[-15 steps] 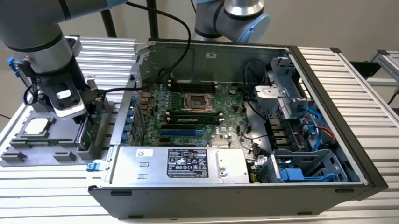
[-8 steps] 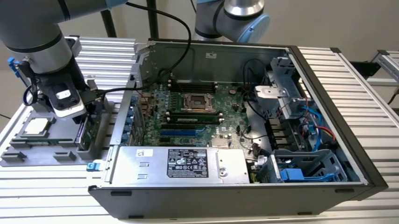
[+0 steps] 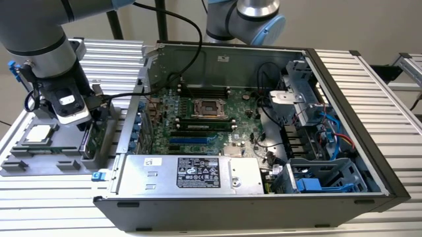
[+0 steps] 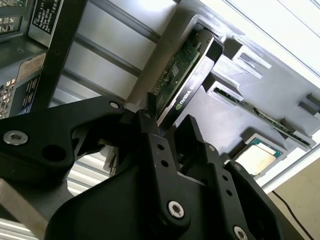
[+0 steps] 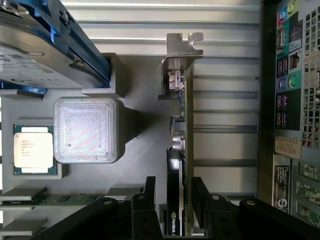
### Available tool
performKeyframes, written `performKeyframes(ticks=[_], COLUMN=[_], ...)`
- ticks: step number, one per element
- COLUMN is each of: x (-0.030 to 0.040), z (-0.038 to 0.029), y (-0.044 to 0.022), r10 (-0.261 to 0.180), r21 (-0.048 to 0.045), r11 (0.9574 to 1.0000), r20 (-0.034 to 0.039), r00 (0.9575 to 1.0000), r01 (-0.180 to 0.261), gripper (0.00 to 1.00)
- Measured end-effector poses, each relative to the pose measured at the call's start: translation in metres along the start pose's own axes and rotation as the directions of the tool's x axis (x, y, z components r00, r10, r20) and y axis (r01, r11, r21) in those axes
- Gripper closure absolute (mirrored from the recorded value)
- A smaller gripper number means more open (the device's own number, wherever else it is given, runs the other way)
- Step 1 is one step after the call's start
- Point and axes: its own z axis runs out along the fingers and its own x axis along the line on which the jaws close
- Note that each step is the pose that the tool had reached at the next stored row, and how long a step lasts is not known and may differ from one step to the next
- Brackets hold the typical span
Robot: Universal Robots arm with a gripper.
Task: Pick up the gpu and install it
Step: 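Pick up the gpu and move the gpu toward the slot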
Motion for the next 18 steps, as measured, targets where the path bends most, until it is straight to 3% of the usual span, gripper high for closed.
performKeyframes(ticks=[3,4,18], x=[0.0,0.0,0.0], z=[0.0,0.0,0.0001], y=[0.0,0.0,-0.0001], r10=[0.0,0.0,0.0], r21=[0.0,0.0001,0.0001], r11=[1.0,1.0,1.0], r20=[0.0,-0.0001,-0.0001], r00=[1.0,1.0,1.0], r01=[0.0,0.0,0.0], gripper=[0.0,1.0,1.0])
